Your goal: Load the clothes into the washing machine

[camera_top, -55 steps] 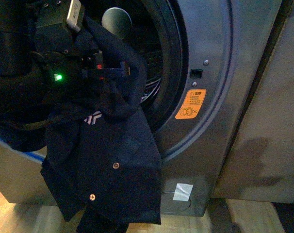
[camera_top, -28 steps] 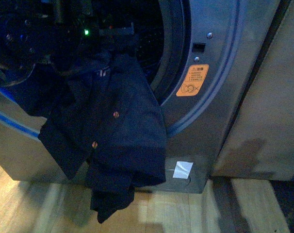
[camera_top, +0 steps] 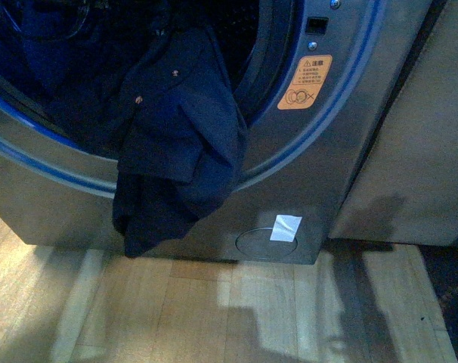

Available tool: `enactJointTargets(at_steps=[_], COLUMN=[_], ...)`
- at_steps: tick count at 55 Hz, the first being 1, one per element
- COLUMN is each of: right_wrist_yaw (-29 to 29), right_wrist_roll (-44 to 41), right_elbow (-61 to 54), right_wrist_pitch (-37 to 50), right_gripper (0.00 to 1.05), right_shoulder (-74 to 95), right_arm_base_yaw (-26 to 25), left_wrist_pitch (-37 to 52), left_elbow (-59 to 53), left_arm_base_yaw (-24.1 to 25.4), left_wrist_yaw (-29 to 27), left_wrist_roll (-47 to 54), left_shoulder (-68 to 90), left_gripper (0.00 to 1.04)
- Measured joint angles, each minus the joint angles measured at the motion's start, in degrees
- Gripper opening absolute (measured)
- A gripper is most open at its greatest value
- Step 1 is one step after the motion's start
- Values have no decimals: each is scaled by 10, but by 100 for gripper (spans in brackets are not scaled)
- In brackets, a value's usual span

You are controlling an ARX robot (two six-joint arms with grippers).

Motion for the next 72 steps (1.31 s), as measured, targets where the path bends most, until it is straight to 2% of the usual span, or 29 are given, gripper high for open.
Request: enactJointTargets(at_steps=[9, 15, 34, 40, 49, 53, 58, 62, 72], right_wrist_yaw=[0, -1, 0, 0, 0, 0, 0, 0, 0], right_wrist_roll=[0, 0, 0, 0, 0, 0, 0, 0, 0], right_elbow=[-6, -13, -30, -30, -30, -30, -30, -30, -30], right_wrist_pitch=[-8, -85, -90, -90, -90, -90, -90, -90, -90], right_gripper=[2, 2, 2, 2, 2, 2, 2, 2, 2], right_shoulder=[-13, -81, -120, -120, -120, -120, -120, -120, -120], right_arm_base_yaw=[0, 0, 0, 0, 0, 0, 0, 0, 0], left_wrist_pitch=[-34, -69, -171, -182, -179, -148, -119, -100, -83], left_elbow=[90, 167, 392, 428, 440, 417, 386, 364, 356], left_arm_base_yaw=[5, 9, 15, 15, 15, 17, 19, 23, 28], left_wrist_yaw=[-13, -21, -42, -49, -55, -64, -76, -80, -98], left_wrist_roll=[0, 1, 2, 6, 9, 10, 13, 17, 28], left_shoulder=[47, 86, 201, 219, 224, 217, 207, 199, 194], left_gripper=[12, 12, 12, 12, 33, 47, 60, 76, 100])
